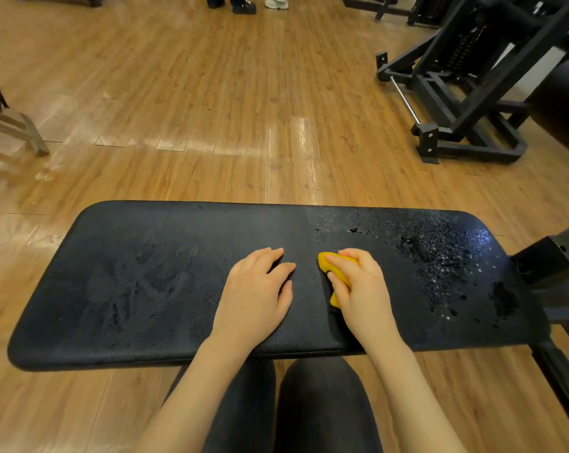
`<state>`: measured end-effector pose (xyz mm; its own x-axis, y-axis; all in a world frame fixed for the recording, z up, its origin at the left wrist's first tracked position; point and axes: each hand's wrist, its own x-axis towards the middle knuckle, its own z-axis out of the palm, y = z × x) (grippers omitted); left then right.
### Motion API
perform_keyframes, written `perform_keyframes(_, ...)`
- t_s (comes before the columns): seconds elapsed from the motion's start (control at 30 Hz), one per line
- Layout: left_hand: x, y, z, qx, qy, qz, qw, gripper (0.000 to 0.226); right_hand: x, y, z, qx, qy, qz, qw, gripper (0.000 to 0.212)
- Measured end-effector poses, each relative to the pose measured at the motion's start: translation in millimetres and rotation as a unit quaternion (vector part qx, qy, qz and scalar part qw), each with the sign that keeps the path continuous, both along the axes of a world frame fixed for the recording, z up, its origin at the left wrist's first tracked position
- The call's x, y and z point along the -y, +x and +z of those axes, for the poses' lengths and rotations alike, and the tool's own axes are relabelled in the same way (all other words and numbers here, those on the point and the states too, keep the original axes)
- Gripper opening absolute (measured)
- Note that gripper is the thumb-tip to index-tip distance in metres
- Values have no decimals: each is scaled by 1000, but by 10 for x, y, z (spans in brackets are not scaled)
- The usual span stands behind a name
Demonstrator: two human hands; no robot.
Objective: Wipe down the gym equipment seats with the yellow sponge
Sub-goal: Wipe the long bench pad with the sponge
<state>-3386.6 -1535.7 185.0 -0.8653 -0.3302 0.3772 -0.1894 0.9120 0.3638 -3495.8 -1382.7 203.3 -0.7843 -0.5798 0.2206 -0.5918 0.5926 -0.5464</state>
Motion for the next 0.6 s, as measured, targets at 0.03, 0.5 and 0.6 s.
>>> perform_keyframes(0.03,0,2,2,0,-1,0,1000,27,89,-79,21,9,3,6,1000,29)
perform_keyframes(0.5,6,-1,-7,-13,1,2,1000,26,33,28,-47,2,-5,-1,1000,31)
perform_keyframes(0.6,49,-63,14,-18,18,6,1000,24,118,-67,-39,9,0,0,1000,30)
